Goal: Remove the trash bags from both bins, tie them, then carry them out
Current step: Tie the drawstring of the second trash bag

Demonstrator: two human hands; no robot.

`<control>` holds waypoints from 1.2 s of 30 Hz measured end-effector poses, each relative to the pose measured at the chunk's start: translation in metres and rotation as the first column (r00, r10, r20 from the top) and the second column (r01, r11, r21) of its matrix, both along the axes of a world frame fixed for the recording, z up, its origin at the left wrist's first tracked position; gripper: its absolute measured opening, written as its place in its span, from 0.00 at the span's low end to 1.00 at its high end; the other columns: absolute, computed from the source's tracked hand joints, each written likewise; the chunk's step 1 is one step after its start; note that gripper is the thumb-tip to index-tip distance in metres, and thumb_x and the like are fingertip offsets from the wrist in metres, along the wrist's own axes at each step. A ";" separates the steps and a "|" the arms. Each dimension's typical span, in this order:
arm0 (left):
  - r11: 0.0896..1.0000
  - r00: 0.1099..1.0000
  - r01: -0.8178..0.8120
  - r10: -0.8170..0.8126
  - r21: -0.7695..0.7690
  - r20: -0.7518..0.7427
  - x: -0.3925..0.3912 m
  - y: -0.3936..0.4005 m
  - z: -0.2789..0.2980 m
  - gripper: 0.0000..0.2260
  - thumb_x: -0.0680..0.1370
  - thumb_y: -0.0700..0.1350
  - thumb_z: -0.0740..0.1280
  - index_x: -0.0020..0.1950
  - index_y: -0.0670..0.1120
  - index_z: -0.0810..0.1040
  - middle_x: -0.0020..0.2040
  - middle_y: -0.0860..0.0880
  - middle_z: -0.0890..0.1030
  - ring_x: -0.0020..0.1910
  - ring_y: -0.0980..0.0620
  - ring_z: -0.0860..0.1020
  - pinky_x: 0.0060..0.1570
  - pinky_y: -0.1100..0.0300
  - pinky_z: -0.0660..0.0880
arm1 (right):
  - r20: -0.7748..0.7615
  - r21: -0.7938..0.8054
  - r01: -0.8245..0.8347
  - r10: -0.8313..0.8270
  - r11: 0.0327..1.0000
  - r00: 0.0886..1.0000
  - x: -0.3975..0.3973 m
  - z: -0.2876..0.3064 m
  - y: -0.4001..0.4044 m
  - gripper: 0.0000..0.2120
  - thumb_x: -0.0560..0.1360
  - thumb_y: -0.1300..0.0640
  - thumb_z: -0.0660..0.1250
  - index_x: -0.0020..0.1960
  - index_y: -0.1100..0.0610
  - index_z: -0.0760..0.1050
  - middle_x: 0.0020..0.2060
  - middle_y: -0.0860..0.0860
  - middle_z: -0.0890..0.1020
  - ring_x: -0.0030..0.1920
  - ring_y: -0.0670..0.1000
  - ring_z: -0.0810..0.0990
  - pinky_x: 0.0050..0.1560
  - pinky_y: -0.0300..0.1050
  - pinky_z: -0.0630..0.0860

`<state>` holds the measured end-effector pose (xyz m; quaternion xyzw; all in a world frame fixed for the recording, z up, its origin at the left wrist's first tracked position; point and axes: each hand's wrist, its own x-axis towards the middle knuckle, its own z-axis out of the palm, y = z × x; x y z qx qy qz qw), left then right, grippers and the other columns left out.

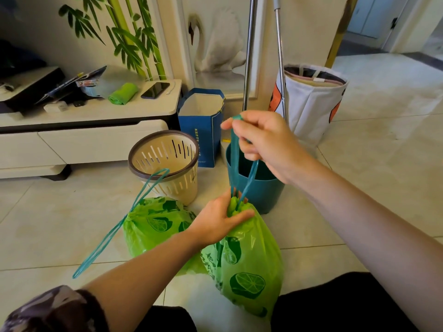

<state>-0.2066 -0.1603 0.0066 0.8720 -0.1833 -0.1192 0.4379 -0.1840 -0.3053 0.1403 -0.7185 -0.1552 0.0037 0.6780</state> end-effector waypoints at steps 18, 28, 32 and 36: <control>0.934 0.984 -0.172 0.178 -0.313 -0.007 0.012 -0.016 0.008 0.04 0.77 0.52 0.67 0.47 0.53 0.79 0.39 0.54 0.80 0.38 0.58 0.78 0.41 0.57 0.77 | 0.478 -0.319 0.277 -0.098 0.906 0.873 0.004 0.022 0.020 0.13 0.80 0.57 0.59 0.45 0.58 0.81 0.22 0.36 0.72 0.25 0.42 0.69 0.30 0.30 0.62; 0.997 0.997 -0.074 0.074 0.001 -0.031 0.024 -0.006 -0.007 0.16 0.80 0.57 0.60 0.52 0.46 0.78 0.44 0.48 0.81 0.43 0.51 0.79 0.47 0.53 0.75 | 0.288 -0.119 0.293 -0.249 0.949 0.924 0.001 0.001 0.008 0.14 0.80 0.57 0.60 0.38 0.55 0.78 0.18 0.43 0.68 0.21 0.44 0.66 0.27 0.34 0.62; 0.996 0.995 -0.082 0.084 -0.031 0.045 0.029 0.007 -0.002 0.12 0.78 0.55 0.63 0.57 0.51 0.79 0.53 0.52 0.82 0.52 0.57 0.79 0.54 0.61 0.74 | 0.123 0.004 0.216 -0.215 0.976 0.969 0.004 -0.005 -0.005 0.13 0.80 0.58 0.59 0.42 0.62 0.77 0.23 0.47 0.69 0.25 0.46 0.65 0.27 0.38 0.65; 0.989 0.965 -0.148 0.148 -0.016 0.214 0.035 0.012 -0.001 0.08 0.78 0.47 0.67 0.53 0.47 0.84 0.49 0.53 0.85 0.47 0.61 0.80 0.51 0.70 0.74 | 0.130 -0.098 0.256 -0.243 0.962 0.961 0.008 -0.016 -0.012 0.14 0.80 0.60 0.58 0.40 0.59 0.78 0.34 0.59 0.78 0.34 0.49 0.77 0.42 0.44 0.79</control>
